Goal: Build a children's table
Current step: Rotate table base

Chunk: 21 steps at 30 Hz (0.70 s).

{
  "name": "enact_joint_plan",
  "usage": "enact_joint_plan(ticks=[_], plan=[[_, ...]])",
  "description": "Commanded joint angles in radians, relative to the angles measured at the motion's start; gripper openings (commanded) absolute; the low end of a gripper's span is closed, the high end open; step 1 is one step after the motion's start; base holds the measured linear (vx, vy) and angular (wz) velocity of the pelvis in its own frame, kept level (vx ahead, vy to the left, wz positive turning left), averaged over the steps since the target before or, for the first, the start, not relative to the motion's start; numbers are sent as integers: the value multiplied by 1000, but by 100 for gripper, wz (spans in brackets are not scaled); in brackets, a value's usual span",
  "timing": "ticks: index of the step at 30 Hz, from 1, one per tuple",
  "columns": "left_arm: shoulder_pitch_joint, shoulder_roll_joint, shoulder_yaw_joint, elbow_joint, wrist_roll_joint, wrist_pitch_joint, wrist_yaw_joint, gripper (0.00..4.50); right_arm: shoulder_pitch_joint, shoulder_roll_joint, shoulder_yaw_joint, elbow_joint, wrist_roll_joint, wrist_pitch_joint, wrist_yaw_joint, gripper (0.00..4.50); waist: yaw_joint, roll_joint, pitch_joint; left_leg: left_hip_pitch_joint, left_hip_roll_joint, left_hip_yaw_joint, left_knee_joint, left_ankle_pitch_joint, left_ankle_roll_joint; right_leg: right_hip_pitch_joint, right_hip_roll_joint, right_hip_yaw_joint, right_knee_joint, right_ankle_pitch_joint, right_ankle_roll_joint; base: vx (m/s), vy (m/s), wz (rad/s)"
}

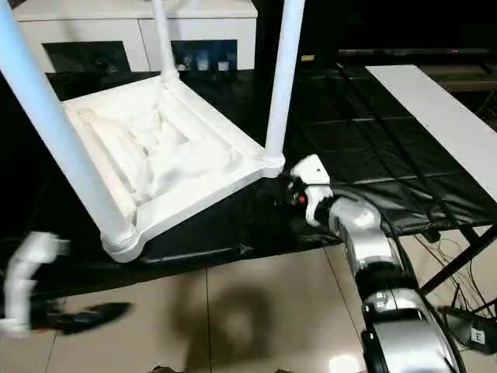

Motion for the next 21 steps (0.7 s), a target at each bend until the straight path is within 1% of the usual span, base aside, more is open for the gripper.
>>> enact_joint_plan(ticks=[1, 2, 3, 4, 6, 7, 9, 10, 11, 12, 13, 14, 15, 16, 17, 19, 20, 21], plan=[[-34, 8, 80, 65, -6, -50, 33, 448, 19, 8, -4, -24, -15, 18, -63, 328, -3, 6, -56, 39, 59, -43, -94, -410, -39, 11, -46, 45, -84, -410, -195, 0, 0, 0], [-50, 4, 100, 94, -5, -73, 49, 448, 23, 15, -5, -18, -24, 18, -90, 328, -3, 6, -56, 40, 58, -43, -94, -415, -44, 11, -46, 45, -84, -412, -191, 0, 0, 0], [-59, 2, 109, 107, -4, -88, 54, 448, 23, 20, -2, -12, -34, 21, -114, 328, -4, 7, -55, 45, 57, -43, -94, -434, -53, 7, -47, 46, -88, -423, -186, 0, 0, 0], [-72, -4, 112, 117, 2, -105, 65, 448, 23, 25, -1, -4, -47, 19, -148, 328, -6, 5, -56, 40, 58, -47, -97, -437, -58, 13, -50, 46, -86, -422, -184, 0, 0, 0], [-107, -24, 106, 127, 4, -125, 95, 448, 21, 39, 1, 10, -68, 23, -215, 328, -6, 6, -58, 43, 59, -48, -98, -438, -64, 9, -50, 46, -86, -420, -181, 0, 0, 0], [-153, -57, 80, 134, 11, -131, 143, 448, 15, 57, 1, 23, -86, 38, -286, 328, -6, 7, -57, 46, 59, -47, -98, -445, -70, 7, -50, 48, -86, -414, -184, 0, 0, 0], [-201, -99, 39, 146, 37, -139, 195, 448, 10, 78, 2, 28, -102, 54, -350, 328, -3, 6, -59, 50, 57, -45, -96, -446, -76, 5, -49, 51, -86, -397, -187, 0, 0, 0], [-216, -112, 22, 151, 52, -144, 210, 448, 7, 85, 3, 30, -106, 55, -368, 328, -4, 12, -59, 47, 57, -48, -97, -447, -78, 8, -51, 51, -85, -394, -184, 0, 0, 0], [-231, -126, 7, 163, 69, -159, 220, 448, 4, 92, 4, 30, -111, 62, -388, 328, -6, 6, -61, 41, 57, -49, -99, -435, -75, 13, -51, 52, -84, -384, -177, 0, 0, 0], [-246, -144, -14, 170, 83, -177, 226, 448, -2, 101, 6, 36, -119, 66, -418, 328, -7, 7, -62, 40, 56, -49, -98, -427, -75, 16, -52, 51, -82, -377, -176, 0, 0, 0], [-269, -169, -39, 183, 99, -191, 240, 448, -10, 114, 9, 44, -132, 66, -461, 328, -7, 5, -63, 39, 56, -49, -97, -413, -72, 15, -53, 52, -84, -370, -175, 0, 0, 0], [-274, -175, -44, 186, 102, -194, 243, 448, -12, 117, 10, 45, -135, 66, -470, 328, -7, 5, -66, 41, 55, -47, -94, -403, -73, 15, -52, 53, -82, -357, -180, 0, 0, 0], [-287, -194, -66, 181, 100, -194, 242, 448, -23, 131, 10, 59, -139, 71, -495, 328, -7, 5, -66, 41, 54, -46, -94, -400, -70, 15, -52, 53, -82, -348, -183, 0, 0, 0], [-290, -199, -72, 179, 98, -193, 243, 448, -26, 135, 11, 63, -140, 71, -500, 328, -8, 9, -66, 38, 53, -46, -94, -394, -68, 17, -51, 52, -80, -332, -188, 0, 0, 0], [-316, -233, -108, 170, 96, -190, 258, 448, -44, 162, 14, 84, -147, 68, -532, 328, -11, 10, -69, 38, 54, -45, -93, -384, -65, 17, -51, 52, -76, -306, -197, 0, 0, 0], [-358, -282, -156, 156, 92, -181, 277, 448, -70, 199, 21, 114, -152, 56, -554, 328, -8, 10, -70, 40, 53, -43, -90, -371, -60, 17, -52, 52, -76, -280, -206, 0, 0, 0], [-368, -292, -166, 155, 92, -180, 284, 448, -76, 205, 24, 121, -155, 54, -560, 328, -9, 6, -71, 37, 54, -43, -89, -360, -54, 21, -51, 52, -73, -268, -209, 0, 0, 0], [-370, -294, -168, 155, 93, -180, 285, 448, -77, 205, 25, 122, -156, 54, -561, 328, -8, 8, -72, 37, 54, -42, -89, -349, -50, 20, -51, 53, -72, -257, -210, 0, 0, 0]])
